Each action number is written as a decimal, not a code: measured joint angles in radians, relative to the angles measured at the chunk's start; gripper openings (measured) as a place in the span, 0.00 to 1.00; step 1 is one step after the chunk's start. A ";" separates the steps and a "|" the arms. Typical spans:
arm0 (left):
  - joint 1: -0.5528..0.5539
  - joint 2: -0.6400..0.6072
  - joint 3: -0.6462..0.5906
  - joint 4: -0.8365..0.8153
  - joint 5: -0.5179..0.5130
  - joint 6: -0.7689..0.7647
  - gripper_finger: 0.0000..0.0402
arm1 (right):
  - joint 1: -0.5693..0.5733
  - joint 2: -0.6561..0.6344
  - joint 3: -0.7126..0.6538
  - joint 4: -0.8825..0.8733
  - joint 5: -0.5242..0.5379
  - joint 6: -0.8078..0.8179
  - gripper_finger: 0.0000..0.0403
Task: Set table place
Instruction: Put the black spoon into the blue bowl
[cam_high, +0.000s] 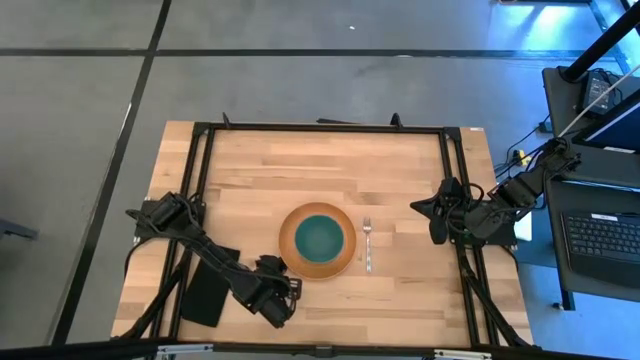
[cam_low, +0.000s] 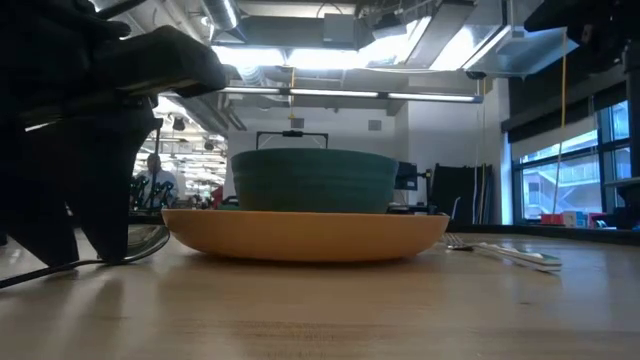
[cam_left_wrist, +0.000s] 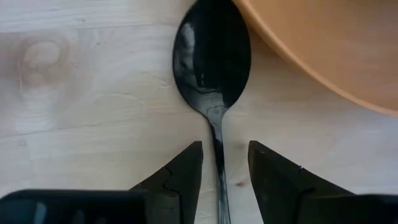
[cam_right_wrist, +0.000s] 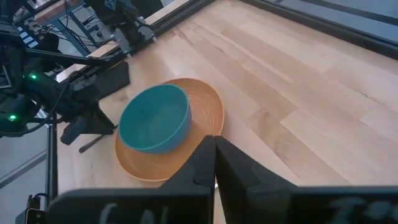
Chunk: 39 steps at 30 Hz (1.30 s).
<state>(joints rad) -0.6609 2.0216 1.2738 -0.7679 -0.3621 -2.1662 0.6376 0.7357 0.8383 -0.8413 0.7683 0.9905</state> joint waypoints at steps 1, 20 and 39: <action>0.000 0.000 0.000 -0.004 0.001 -0.006 0.31 | 0.000 0.000 0.000 0.000 0.000 0.000 0.03; 0.000 0.022 0.103 -0.149 0.013 -0.027 0.01 | 0.000 0.000 0.000 -0.002 0.000 0.000 0.03; 0.022 0.019 0.546 -0.559 0.094 0.165 0.00 | 0.000 0.000 0.000 -0.002 -0.002 -0.004 0.03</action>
<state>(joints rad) -0.6391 2.0407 1.8193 -1.3272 -0.2681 -2.0012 0.6380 0.7353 0.8383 -0.8432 0.7666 0.9867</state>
